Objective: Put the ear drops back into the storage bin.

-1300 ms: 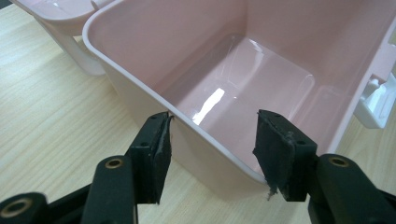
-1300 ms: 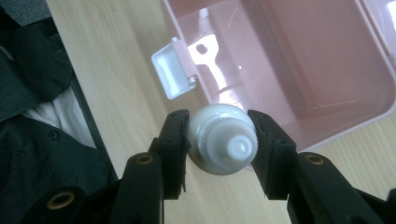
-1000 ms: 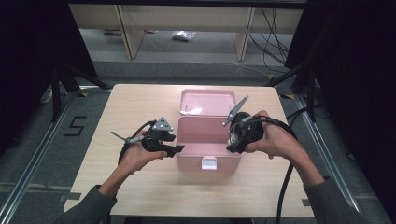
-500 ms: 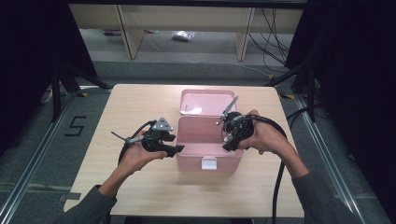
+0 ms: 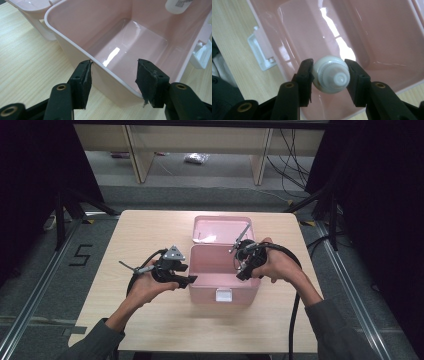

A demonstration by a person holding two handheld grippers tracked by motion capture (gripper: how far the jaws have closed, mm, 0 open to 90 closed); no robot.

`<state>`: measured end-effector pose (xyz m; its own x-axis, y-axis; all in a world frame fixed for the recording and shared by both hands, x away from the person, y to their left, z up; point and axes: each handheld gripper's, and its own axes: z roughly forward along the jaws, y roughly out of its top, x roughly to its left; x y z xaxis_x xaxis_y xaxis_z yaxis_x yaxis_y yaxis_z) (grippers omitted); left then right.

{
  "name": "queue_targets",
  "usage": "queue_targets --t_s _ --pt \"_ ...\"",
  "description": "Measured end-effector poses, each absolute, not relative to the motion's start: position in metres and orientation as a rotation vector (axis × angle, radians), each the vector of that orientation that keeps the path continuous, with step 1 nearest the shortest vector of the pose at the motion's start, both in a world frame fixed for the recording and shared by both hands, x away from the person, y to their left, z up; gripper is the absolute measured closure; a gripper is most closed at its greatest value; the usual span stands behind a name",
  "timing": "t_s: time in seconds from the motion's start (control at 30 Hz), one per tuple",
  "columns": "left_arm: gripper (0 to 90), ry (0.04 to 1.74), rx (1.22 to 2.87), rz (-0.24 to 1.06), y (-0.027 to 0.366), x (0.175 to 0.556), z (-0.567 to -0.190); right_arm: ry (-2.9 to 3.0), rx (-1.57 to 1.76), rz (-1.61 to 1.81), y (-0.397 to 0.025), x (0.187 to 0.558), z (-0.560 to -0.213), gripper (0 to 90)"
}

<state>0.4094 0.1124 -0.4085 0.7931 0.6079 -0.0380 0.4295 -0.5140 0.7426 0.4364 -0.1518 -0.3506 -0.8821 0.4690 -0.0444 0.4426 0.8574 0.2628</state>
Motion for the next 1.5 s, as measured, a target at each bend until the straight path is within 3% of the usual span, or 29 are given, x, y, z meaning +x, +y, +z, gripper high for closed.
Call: queue_targets --t_s 1.5 --pt "46.1 0.760 2.194 0.292 0.113 0.410 -0.408 2.971 0.718 0.292 -0.147 0.455 -0.403 60.4"
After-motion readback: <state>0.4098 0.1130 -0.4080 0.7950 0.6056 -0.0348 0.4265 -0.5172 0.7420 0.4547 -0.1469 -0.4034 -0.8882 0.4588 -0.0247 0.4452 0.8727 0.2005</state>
